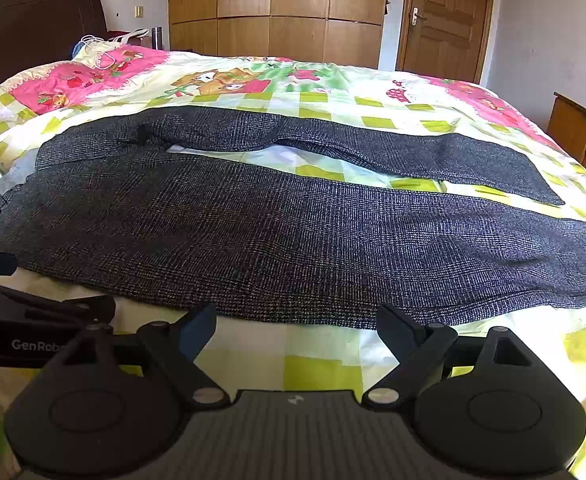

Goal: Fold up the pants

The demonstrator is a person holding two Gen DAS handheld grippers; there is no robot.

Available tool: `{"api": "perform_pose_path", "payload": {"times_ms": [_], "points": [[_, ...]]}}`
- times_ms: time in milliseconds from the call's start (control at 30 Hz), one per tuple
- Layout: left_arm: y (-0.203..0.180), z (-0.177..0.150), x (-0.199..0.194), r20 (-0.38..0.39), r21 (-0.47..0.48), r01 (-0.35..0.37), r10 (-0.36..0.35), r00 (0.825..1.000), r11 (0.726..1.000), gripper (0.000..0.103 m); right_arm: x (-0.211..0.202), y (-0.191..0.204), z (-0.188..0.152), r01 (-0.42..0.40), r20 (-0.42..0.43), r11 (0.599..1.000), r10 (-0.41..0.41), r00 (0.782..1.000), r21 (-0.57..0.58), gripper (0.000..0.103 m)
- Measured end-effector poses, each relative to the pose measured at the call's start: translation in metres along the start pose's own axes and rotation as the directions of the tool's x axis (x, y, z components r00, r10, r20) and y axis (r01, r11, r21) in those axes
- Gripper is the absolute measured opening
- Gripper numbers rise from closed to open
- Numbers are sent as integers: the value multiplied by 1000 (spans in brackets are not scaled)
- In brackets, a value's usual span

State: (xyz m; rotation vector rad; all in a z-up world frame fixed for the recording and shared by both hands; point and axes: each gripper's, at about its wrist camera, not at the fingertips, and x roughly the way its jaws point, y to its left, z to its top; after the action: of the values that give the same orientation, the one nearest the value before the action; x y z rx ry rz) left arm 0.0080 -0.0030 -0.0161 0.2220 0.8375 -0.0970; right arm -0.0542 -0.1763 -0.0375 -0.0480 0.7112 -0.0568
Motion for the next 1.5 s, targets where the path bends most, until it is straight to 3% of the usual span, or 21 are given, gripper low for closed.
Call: {"api": "perform_pose_path", "payload": {"times_ms": [467, 633, 767, 933, 1033, 1100, 1167, 1267, 1400, 1500], "points": [[-1, 2, -3, 8, -1, 5, -5, 1000, 1000, 103, 4, -5, 1, 10, -22, 1000, -10, 1000, 13, 99], [-1, 3, -4, 19, -1, 12, -12, 1000, 1000, 103, 2, -16, 5, 3, -33, 997, -1, 999, 76, 98], [-6, 10, -11, 51, 18, 25, -25, 998, 1000, 103, 0, -37, 13, 9, -55, 987, 0, 999, 163, 93], [-26, 29, -23, 111, 65, 95, -102, 989, 993, 103, -3, -81, 23, 56, -59, 962, -42, 997, 266, 93], [-47, 44, -23, 145, 112, 119, -135, 980, 987, 103, 0, -120, 27, 47, -95, 913, -9, 995, 406, 92], [-62, 52, -20, 152, 136, 134, -154, 976, 982, 103, 6, -140, 29, 90, -114, 904, -46, 992, 418, 90], [-76, 58, -11, 140, 156, 164, -186, 972, 974, 103, 17, -158, 29, 168, -154, 900, -114, 981, 402, 89], [-93, 62, 7, 102, 155, 230, -247, 964, 961, 103, 37, -189, 21, 236, -233, 874, -147, 961, 426, 86], [-114, 64, 34, 8, 145, 285, -289, 957, 948, 103, 45, -207, 19, 287, -271, 880, -191, 944, 378, 81], [-126, 58, 45, -74, 152, 340, -332, 940, 928, 103, 42, -211, 25, 294, -291, 883, -192, 937, 365, 80]]}}
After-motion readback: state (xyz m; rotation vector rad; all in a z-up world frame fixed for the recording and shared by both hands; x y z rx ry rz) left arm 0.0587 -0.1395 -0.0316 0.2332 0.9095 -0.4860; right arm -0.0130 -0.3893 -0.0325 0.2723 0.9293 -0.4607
